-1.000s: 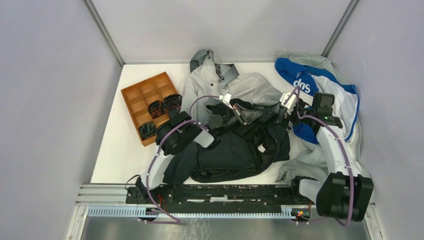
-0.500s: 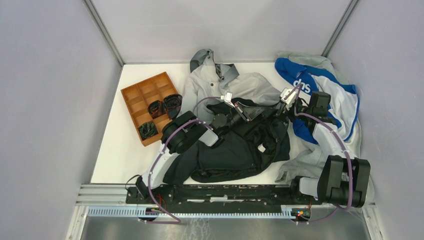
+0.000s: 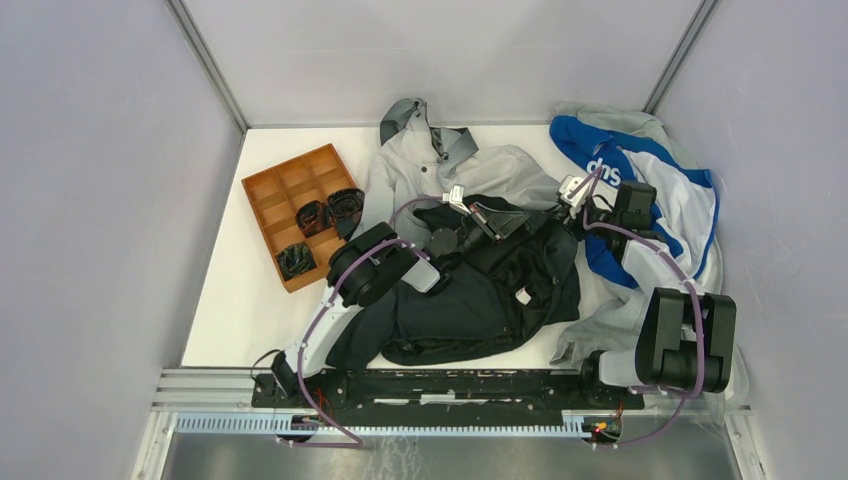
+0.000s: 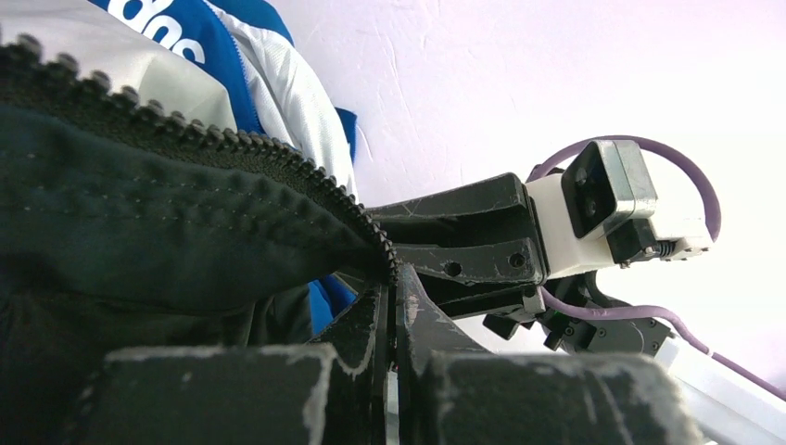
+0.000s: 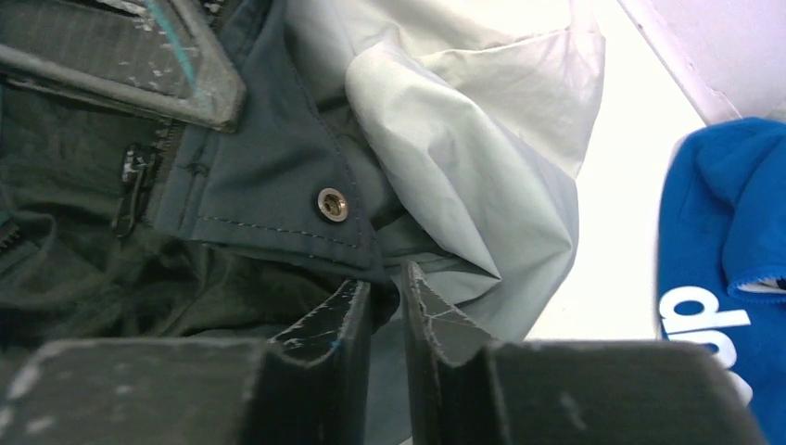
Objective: Zip up the jacket
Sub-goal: Adjust the jacket at the center of the board.
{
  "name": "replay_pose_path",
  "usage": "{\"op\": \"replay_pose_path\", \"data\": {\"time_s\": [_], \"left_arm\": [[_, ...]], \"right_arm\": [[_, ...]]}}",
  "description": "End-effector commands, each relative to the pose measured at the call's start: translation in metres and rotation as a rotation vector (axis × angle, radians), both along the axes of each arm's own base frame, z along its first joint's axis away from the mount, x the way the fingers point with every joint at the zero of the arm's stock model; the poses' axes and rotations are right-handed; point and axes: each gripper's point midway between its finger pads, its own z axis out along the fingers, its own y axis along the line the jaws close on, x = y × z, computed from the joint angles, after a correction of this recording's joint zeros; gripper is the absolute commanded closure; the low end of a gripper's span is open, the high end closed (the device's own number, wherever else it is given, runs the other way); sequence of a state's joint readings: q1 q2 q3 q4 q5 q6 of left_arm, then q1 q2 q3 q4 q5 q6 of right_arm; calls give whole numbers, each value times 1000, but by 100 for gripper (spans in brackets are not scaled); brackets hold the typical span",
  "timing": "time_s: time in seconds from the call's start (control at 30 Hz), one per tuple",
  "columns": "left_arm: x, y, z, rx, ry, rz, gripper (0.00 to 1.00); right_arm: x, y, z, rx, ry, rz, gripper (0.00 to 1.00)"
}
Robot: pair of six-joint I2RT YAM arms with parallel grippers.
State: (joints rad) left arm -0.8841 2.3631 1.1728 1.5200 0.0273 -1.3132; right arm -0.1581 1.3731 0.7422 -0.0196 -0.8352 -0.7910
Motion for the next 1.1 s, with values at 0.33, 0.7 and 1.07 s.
{"op": "replay_pose_path", "data": {"time_s": [0.33,0.7,1.07], "left_arm": [[-5,-2,8,-67,85,-4,84],[-54,-16,-12,35,122,-151,82],[-73,-22,-56,184,237,-213,86]], "right_arm": [[-37,7,32,-94,-118,130,97],[-94,5,-3,-24,40,-25,99],[-101,-26,-35,-131,118,-200,89]]}}
